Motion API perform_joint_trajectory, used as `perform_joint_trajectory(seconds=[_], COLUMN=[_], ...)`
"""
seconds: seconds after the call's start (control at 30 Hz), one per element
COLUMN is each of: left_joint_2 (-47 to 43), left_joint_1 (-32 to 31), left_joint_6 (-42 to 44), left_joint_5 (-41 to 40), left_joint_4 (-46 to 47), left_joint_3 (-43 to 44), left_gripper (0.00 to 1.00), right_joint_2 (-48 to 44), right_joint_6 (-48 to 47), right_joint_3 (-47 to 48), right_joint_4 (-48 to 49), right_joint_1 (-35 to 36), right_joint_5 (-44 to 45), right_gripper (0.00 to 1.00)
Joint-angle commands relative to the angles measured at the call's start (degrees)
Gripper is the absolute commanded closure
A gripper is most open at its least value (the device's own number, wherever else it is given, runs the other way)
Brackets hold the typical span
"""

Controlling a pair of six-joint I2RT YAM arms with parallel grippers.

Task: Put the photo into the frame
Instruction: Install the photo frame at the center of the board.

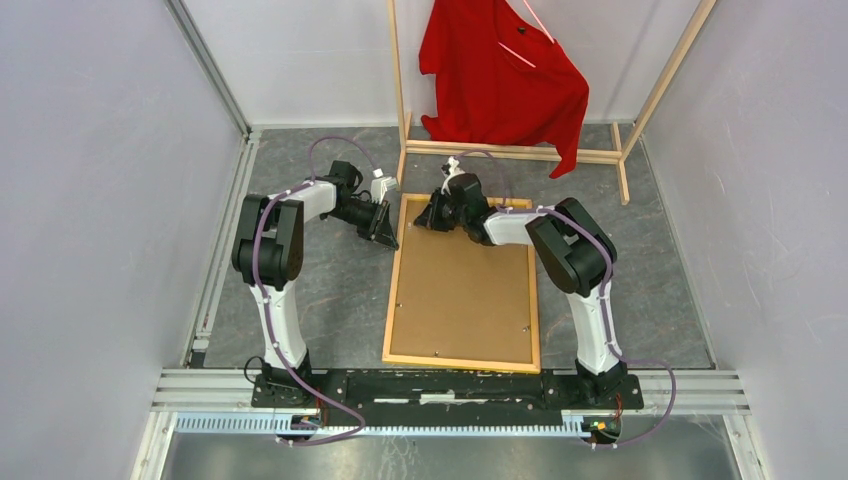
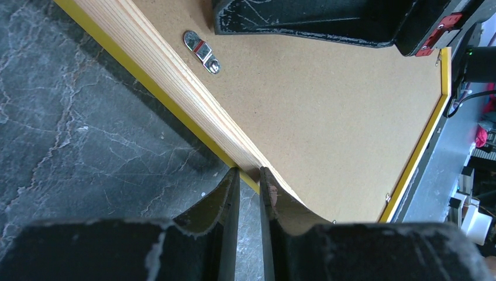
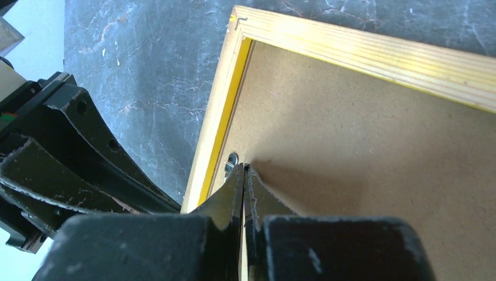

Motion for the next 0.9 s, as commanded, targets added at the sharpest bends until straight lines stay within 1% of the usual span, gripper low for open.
perform_joint_trajectory(seconds=[0.0, 0.43, 0.67, 0.87], left_joint_2=[-1.19, -0.97, -0.88, -0.97], left_joint_1=[-0.79, -1.14, -1.14, -1.14], left_joint_6=[0.30, 1.18, 1.27, 1.27], left_joint_5=[-1.24, -1.76, -2.08, -1.99], left_joint_4=[0.06, -1.25, -1.25, -1.30], left_joint_3=[-0.58, -0.35, -0.36, -0.38], left_gripper=[0.76, 0.76, 0.76, 0.76], right_joint_2=[2.66, 4.70, 2.77, 2.34], right_joint_6=[0.15, 0.35, 1.60, 2.20], right_joint_3=[3.41, 5.22, 2.84, 3.86], right_joint_4=[0.50, 0.43, 1.93, 1.75], right_joint_1=[0.47, 0.46, 0.54, 0.66], right_joint_5=[-1.29, -4.10, -5.17, -6.53], right_gripper=[0.99, 1.00, 1.00, 1.00])
